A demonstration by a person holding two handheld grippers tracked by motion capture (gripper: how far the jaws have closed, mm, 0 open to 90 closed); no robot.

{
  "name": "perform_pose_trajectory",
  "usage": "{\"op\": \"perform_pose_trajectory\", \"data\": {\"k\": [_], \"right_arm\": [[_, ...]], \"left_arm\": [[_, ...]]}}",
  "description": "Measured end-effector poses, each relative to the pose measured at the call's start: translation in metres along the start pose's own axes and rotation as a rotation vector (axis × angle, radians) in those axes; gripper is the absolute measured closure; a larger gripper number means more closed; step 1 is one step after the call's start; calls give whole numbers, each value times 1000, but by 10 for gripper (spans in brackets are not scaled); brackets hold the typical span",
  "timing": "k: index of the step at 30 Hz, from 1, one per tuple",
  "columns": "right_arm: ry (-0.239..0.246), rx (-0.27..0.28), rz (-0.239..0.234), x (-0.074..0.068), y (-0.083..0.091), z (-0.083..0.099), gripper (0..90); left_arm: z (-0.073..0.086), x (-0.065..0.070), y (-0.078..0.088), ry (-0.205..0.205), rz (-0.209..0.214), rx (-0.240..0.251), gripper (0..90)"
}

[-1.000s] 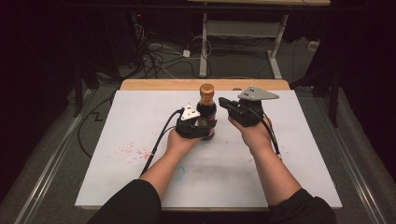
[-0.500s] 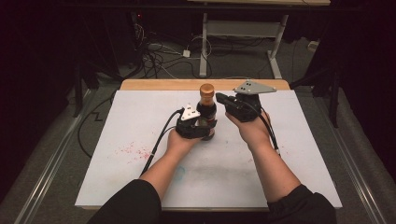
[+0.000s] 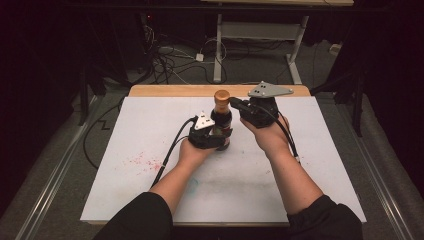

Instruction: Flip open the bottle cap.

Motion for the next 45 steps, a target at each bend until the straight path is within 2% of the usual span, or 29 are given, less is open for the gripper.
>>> {"op": "perform_pose_trajectory", "data": {"k": [6,8,14,17,19,20,23,31,36,37,38,39,40,41,42,45], "right_arm": [[8,-13,-2,-1,0,-3,900],[4,-17,-4,-1,0,-3,900],[-2,-36,-7,-1,0,-5,900],[-1,-49,-7,-1,-1,-6,900],[7,-58,-1,-1,-1,-7,900],[7,-62,0,-1,-1,-8,900],[10,-71,4,-2,-1,-9,900],[26,-86,18,-5,-2,-12,900],[28,-89,20,-6,-2,-12,900],[27,-90,20,-5,-2,-13,900],[10,-61,20,-6,-1,-15,900],[-31,22,-13,-5,4,-24,900],[-37,76,-23,-6,9,-36,900],[17,95,14,-10,14,-47,900],[34,95,22,-13,15,-53,900],[7,77,22,-8,14,-50,900]], "left_arm": [[0,0,0,6,-7,2,287],[-1,-1,0,-16,1,2,288],[0,0,-1,-12,-14,9,294],[0,-1,-2,-30,-13,12,295],[0,-1,-2,-27,-15,13,296],[1,1,-1,14,-32,14,296],[1,0,-2,-25,-32,18,298],[1,-2,-3,-53,-37,27,299],[2,-2,-3,-48,-41,29,300],[2,-1,-3,-28,-46,27,300],[3,-2,-3,-32,-34,26,300],[4,-1,-3,-47,-24,24,299],[4,-2,-4,-73,-16,25,298],[3,-2,-4,-54,-20,27,296],[2,-2,-3,-43,-21,25,295],[2,-2,-2,-52,-20,23,291]]}}
Point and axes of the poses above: each handheld gripper's, and its own axes: y roughly backward along the jaws, z roughly out of its underside, x roughly to its right, the point moved 6 cm from there along -y, roughly forward along the jaws, and after that the axes turned 2 degrees about y, right-handed, at the moved point
